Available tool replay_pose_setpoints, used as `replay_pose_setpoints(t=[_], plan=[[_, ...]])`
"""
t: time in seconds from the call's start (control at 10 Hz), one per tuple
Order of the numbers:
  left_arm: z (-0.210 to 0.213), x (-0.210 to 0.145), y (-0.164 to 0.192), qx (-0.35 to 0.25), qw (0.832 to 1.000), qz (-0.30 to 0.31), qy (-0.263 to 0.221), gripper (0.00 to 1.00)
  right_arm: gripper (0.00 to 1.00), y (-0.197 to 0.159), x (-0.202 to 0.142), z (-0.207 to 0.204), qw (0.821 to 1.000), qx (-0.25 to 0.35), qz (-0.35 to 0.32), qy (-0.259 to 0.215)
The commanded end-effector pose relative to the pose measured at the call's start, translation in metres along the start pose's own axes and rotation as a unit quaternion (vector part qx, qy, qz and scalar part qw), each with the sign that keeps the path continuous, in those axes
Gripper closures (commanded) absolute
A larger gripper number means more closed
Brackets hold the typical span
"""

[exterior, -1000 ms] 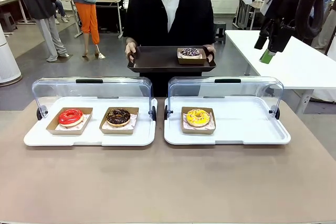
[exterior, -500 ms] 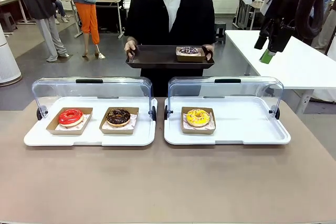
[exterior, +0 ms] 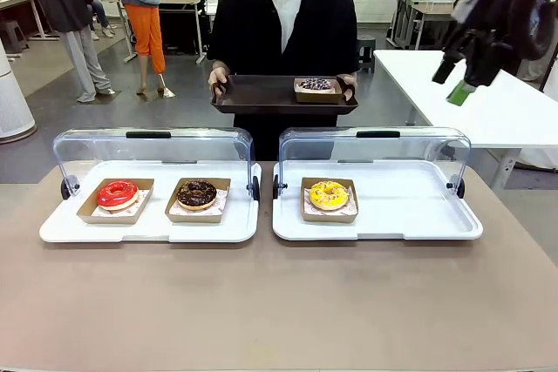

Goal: Provide the desired donut to the person.
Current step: Pick up and lift the Paper togo box containing the Donut pointed at by the person.

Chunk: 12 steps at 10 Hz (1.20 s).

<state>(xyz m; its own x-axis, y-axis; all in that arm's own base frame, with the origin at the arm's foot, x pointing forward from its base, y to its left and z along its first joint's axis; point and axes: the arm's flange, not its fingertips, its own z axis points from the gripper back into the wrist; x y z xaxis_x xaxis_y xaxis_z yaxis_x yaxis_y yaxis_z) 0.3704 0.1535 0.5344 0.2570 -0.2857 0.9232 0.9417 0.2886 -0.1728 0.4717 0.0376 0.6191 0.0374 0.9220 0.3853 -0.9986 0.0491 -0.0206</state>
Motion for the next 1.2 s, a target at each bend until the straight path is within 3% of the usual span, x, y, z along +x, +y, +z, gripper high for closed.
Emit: replay_pose_setpoints(t=[0.0, 0.2, 0.3, 0.6, 1.1], plan=[[0.000, 0.004, 0.000, 0.004, 1.000, 0.005, -0.006, 0.00, 0.00, -0.006, -0.049, 0.019, 0.990, 0.054, 0.000, -0.130], [0.000, 0.004, 0.000, 0.004, 1.000, 0.005, -0.006, 0.00, 0.00, 0.008, -0.096, 0.044, 0.961, 0.061, -0.016, -0.269], [0.000, 0.004, 0.000, 0.004, 1.000, 0.005, -0.006, 0.00, 0.00, 0.016, -0.118, 0.056, 0.948, 0.017, -0.046, -0.314], [0.000, 0.004, 0.000, 0.004, 1.000, 0.005, -0.006, 0.00, 0.00, 0.054, -0.159, 0.049, 0.934, -0.037, -0.081, -0.347], [0.000, 0.004, 0.000, 0.004, 1.000, 0.005, -0.006, 0.00, 0.00, 0.078, -0.222, 0.004, 0.912, -0.058, -0.096, -0.395]])
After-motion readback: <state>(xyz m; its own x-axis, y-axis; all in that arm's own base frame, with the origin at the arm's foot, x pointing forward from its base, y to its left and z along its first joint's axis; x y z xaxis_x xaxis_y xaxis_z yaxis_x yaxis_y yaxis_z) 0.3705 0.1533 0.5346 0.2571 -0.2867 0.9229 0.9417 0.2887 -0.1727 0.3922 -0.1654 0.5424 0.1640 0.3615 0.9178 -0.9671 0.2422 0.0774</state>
